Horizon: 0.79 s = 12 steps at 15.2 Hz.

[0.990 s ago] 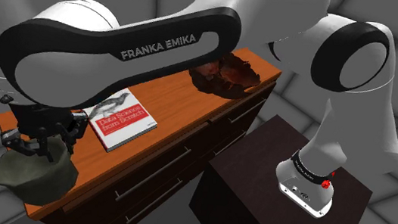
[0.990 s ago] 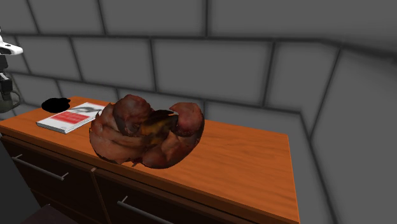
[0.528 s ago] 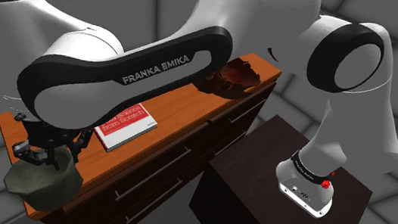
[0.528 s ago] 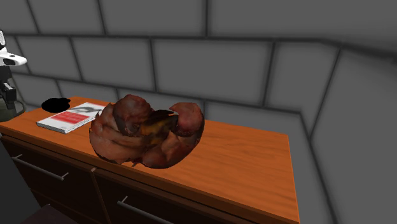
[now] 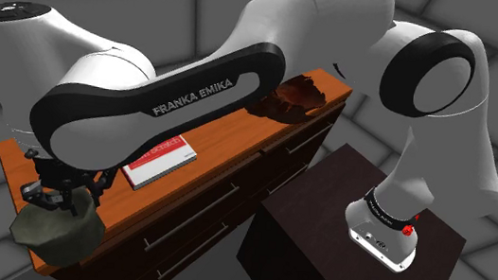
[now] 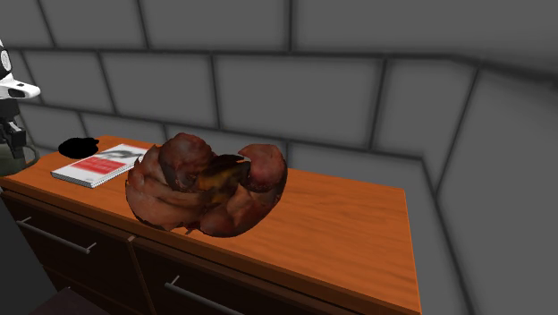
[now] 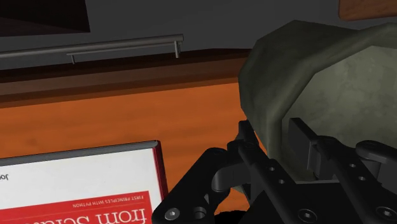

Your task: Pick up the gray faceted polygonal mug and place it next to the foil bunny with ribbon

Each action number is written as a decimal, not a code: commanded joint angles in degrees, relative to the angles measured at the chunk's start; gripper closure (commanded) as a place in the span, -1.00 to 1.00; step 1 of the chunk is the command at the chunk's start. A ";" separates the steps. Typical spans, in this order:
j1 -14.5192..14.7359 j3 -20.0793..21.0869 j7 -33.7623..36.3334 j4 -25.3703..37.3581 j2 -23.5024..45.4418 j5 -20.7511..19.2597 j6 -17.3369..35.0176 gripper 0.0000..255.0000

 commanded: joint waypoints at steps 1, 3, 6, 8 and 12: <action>0.00 0.01 0.00 0.00 -0.03 0.00 0.03 1.00; 0.00 0.01 0.00 0.01 -0.03 0.00 0.03 -1.00; -0.01 0.01 0.00 -0.06 -0.06 0.01 0.07 -1.00; 0.00 0.01 0.00 0.00 -0.03 0.00 0.03 -1.00; -0.42 0.44 -0.43 3.50 -2.36 0.69 -5.73 -1.00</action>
